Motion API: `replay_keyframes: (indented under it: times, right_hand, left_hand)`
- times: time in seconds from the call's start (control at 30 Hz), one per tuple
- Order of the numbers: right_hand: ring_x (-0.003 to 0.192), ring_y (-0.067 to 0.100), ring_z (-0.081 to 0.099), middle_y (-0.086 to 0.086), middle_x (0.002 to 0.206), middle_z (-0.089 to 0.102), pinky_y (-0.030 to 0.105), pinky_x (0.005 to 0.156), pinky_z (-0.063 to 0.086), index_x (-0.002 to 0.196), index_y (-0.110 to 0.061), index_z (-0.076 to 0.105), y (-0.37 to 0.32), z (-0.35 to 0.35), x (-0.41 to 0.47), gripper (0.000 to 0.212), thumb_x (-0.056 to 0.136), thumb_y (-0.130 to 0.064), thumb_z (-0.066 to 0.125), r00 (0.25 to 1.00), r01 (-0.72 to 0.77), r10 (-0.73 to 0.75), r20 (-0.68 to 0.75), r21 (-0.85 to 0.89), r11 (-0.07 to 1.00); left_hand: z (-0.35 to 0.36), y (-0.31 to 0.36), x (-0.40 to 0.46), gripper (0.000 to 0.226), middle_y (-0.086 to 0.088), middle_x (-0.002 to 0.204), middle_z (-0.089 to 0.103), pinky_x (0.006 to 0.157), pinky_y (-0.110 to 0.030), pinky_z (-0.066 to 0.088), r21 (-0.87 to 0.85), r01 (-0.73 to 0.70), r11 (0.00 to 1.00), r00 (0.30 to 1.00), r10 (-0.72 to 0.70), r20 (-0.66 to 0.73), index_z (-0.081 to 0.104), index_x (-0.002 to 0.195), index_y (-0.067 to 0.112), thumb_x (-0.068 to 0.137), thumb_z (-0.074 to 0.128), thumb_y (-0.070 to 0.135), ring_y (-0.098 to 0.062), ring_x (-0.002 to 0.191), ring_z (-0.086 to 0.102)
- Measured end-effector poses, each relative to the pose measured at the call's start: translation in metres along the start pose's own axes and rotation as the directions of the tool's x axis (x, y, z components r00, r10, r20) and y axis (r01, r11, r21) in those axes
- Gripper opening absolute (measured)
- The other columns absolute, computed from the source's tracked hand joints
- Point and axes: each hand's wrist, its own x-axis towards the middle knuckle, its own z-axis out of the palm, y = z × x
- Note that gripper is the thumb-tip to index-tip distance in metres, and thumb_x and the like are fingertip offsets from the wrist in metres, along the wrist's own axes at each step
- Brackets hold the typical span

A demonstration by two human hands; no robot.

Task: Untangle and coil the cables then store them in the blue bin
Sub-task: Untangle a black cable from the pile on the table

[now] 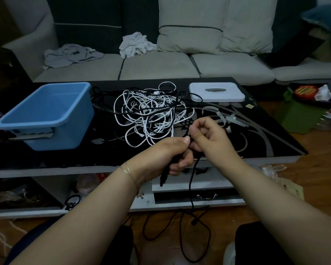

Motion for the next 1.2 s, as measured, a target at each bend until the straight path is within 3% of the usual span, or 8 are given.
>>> replay_keyframes:
  times: [0.17,0.3,0.47,0.6,0.77,0.93,1.07,1.2]
  right_hand:
    - [0.060,0.019,0.049,-0.005,0.047,0.055,0.021,0.056,0.040,0.086,0.007,0.059,-0.004,-0.007,0.005,0.045,0.095,-0.036,0.047,0.984,-0.160,0.171,0.048,-0.171,0.972]
    - [0.052,0.021,0.045,0.003,0.046,0.051,0.028,0.058,0.037,0.046,-0.014,0.054,-0.005,-0.004,0.004,0.060,0.086,-0.057,0.042,0.947,-0.310,0.312,0.081,-0.043,0.950]
    - [0.059,0.020,0.046,0.010,0.063,0.050,0.027,0.057,0.035,0.087,-0.014,0.056,0.008,0.007,0.008,0.038,0.095,-0.048,0.043,0.927,-0.371,0.374,0.010,0.163,0.914]
    - [0.045,0.016,0.042,0.003,0.050,0.046,0.028,0.053,0.042,0.077,-0.012,0.047,0.018,0.020,-0.002,0.040,0.103,-0.039,0.032,0.897,-0.438,0.435,0.080,0.032,0.898]
    - [0.051,0.016,0.050,0.006,0.060,0.055,0.026,0.057,0.047,0.083,-0.011,0.048,0.024,0.034,-0.020,0.032,0.104,-0.031,0.033,0.788,-0.573,0.578,0.214,-0.090,0.815]
    - [0.043,0.005,0.047,0.000,0.057,0.051,0.030,0.052,0.045,0.087,-0.021,0.053,0.030,0.037,-0.025,0.021,0.102,-0.023,0.038,0.876,-0.266,0.408,0.258,-0.448,0.854]
    - [0.076,0.011,0.058,-0.009,0.078,0.058,0.038,0.073,0.052,0.112,-0.035,0.054,0.031,0.035,-0.027,0.017,0.097,-0.036,0.047,0.898,-0.056,0.320,0.302,-0.643,0.763]
    - [0.095,0.015,0.060,-0.008,0.098,0.064,0.039,0.082,0.051,0.110,-0.033,0.056,0.025,0.029,-0.025,0.016,0.096,-0.034,0.049,0.934,0.029,0.226,0.275,-0.692,0.721]
  left_hand:
    - [0.004,0.001,-0.001,0.031,0.006,0.046,0.029,0.039,-0.017,0.019,-0.071,0.009,0.997,1.000,-0.007,0.025,0.048,0.084,0.011,0.092,0.036,0.039,-0.005,0.038,0.020]
    - [0.008,0.003,-0.001,0.036,0.003,0.044,0.036,0.037,-0.015,0.022,-0.148,-0.050,0.988,0.998,0.056,0.037,0.055,0.091,0.005,0.097,0.035,0.034,-0.005,0.034,0.023]
    - [0.011,0.013,-0.001,0.043,-0.006,0.079,0.073,0.035,-0.010,0.019,-0.337,-0.144,0.931,0.990,0.137,-0.042,0.060,0.115,0.005,0.098,0.030,0.030,0.002,0.029,0.023]
    - [0.001,0.026,-0.003,0.044,-0.008,0.126,0.065,0.032,-0.012,0.024,-0.334,-0.248,0.910,0.956,0.173,-0.238,0.048,0.130,0.004,0.103,0.024,0.029,0.000,0.031,0.027]
    - [-0.012,0.030,-0.005,0.039,-0.008,0.131,0.060,0.039,-0.015,0.033,-0.170,-0.343,0.924,0.838,0.219,-0.500,0.053,0.123,0.006,0.105,0.026,0.026,-0.008,0.044,0.058]
    - [-0.012,0.027,-0.003,0.025,-0.002,0.105,0.071,0.040,-0.019,0.037,0.075,-0.284,0.956,0.739,0.268,-0.618,0.052,0.111,0.004,0.105,0.031,0.016,-0.009,0.038,0.049]
    - [-0.013,0.028,-0.004,0.034,-0.002,0.084,0.054,0.044,-0.023,0.046,0.106,-0.276,0.955,0.677,0.271,-0.684,0.046,0.073,0.007,0.104,0.034,0.010,-0.010,0.038,0.051]
    - [-0.012,0.026,-0.004,0.028,0.002,0.081,0.053,0.068,-0.028,0.059,0.230,-0.215,0.949,0.699,0.314,-0.642,0.049,0.092,-0.004,0.105,0.031,0.011,-0.015,0.055,0.067]
